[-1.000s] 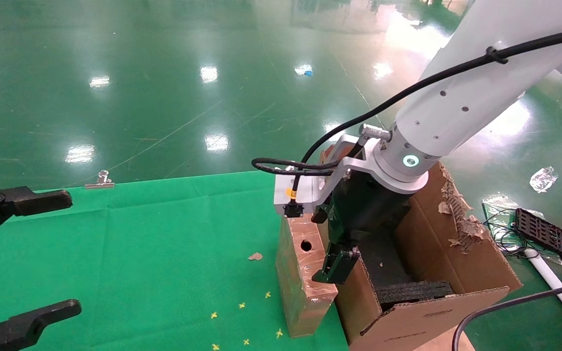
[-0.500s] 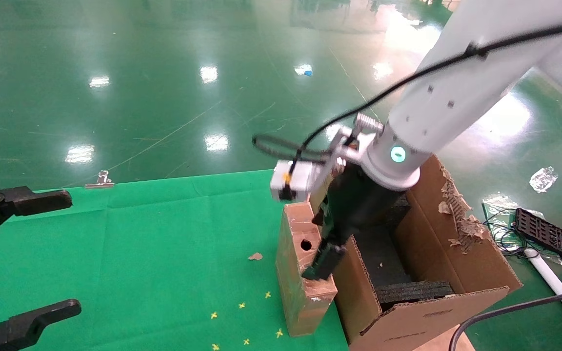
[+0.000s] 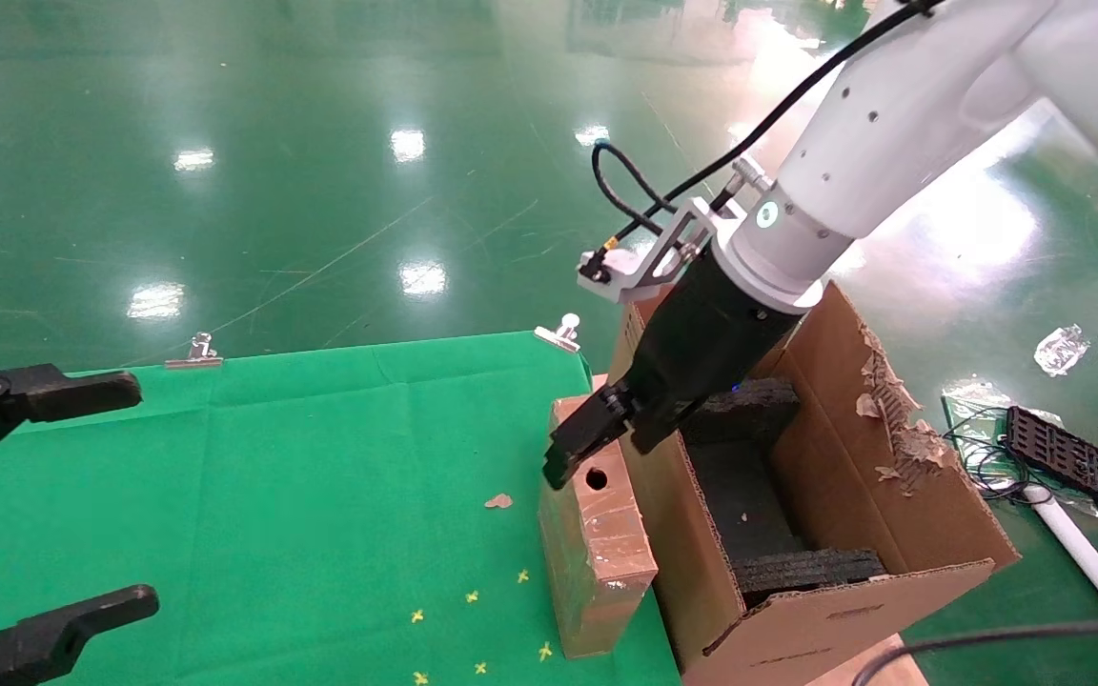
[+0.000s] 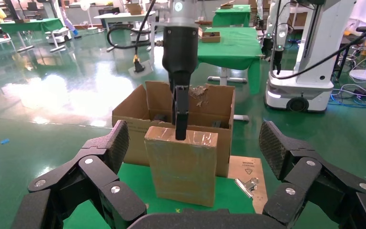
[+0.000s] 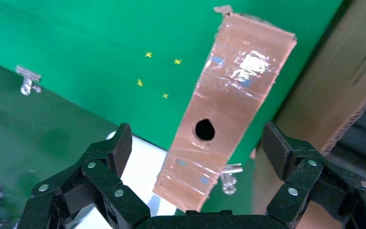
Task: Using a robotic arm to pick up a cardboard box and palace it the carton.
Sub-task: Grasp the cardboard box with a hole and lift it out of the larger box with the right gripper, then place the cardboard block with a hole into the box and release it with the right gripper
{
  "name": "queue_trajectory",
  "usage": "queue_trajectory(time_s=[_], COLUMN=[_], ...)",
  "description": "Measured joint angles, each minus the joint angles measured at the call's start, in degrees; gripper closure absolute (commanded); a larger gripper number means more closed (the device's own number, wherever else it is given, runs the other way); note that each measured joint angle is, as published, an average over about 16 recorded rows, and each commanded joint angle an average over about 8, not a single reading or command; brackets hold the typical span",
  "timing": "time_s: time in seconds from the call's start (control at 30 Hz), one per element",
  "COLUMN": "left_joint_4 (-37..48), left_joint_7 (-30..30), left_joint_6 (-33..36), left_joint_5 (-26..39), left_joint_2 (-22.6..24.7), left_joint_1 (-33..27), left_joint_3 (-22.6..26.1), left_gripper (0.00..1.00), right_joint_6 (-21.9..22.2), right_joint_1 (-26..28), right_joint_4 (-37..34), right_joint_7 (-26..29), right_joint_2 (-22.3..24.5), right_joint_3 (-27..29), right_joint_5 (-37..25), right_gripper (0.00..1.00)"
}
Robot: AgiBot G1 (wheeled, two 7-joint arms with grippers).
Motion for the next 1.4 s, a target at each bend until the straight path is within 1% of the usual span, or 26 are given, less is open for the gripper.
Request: queue_trajectory(time_s=[0.07, 0.1, 0.13, 0.17, 0.3, 0.33, 0.37, 0.4, 0.43, 0.57, 0.6, 0.67, 1.2, 1.4], left_joint_4=[0.0, 0.0, 0.0, 0.0, 0.0, 0.0, 0.0, 0.0, 0.0, 0.0, 0.0, 0.0, 0.0, 0.0], left_joint_7=[0.0, 0.01, 0.01, 0.01, 0.02, 0.02, 0.02, 0.02, 0.03, 0.03, 0.03, 0.04, 0.07, 0.08], left_joint_6=[0.0, -0.01, -0.01, -0.01, -0.02, -0.02, -0.02, -0.02, -0.02, -0.03, -0.03, -0.03, -0.06, -0.07], left_joint_5=[-0.01, -0.01, -0.01, -0.01, -0.02, -0.03, -0.03, -0.03, -0.03, -0.05, -0.05, -0.05, -0.09, -0.11], left_joint_2=[0.0, 0.0, -0.01, -0.01, -0.01, -0.02, -0.02, -0.02, -0.02, -0.03, -0.03, -0.03, -0.06, -0.07], left_joint_1=[0.0, 0.0, 0.0, 0.0, -0.01, -0.01, -0.01, -0.01, -0.01, -0.01, -0.01, -0.02, -0.03, -0.03], left_joint_3=[0.01, 0.01, 0.02, 0.02, 0.04, 0.04, 0.04, 0.05, 0.05, 0.07, 0.07, 0.08, 0.14, 0.16], left_gripper=[0.0, 0.0, 0.0, 0.0, 0.0, 0.04, 0.11, 0.2, 0.32, 0.81, 0.9, 0.99, 1.0, 1.0], right_joint_6=[0.05, 0.08, 0.12, 0.15, 0.28, 0.32, 0.36, 0.39, 0.43, 0.55, 0.57, 0.62, 0.96, 1.47], right_joint_1=[-0.61, -0.91, -1.19, -1.46, -2.3, -2.46, -2.6, -2.72, -2.81, -3.05, -3.08, -3.11, -2.83, -1.96], right_joint_4=[-2.02, -2.89, -3.68, -4.41, -6.65, -7.07, -7.43, -7.74, -8.02, -8.73, -8.82, -8.92, -8.3, -7.78], right_joint_7=[0.44, 0.5, 0.5, 0.46, 0.15, 0.06, -0.05, -0.15, -0.22, -0.36, -0.37, -0.36, 0.34, -1.0], right_joint_2=[-0.79, -1.16, -1.53, -1.9, -3.34, -3.68, -4.0, -4.3, -4.59, -5.59, -5.8, -6.14, -6.89, -5.95], right_joint_3=[-1.06, -1.56, -2.06, -2.56, -4.46, -4.89, -5.29, -5.69, -6.08, -7.48, -7.8, -8.37, -11.62, -11.51], right_joint_5=[1.02, 1.43, 1.77, 2.05, 2.6, 2.68, 2.75, 2.79, 2.81, 2.84, 2.85, 2.91, 4.09, 5.42], right_gripper=[0.0, 0.05, 0.14, 0.25, 0.75, 0.87, 0.95, 0.98, 1.0, 1.0, 1.0, 1.0, 1.0, 1.0])
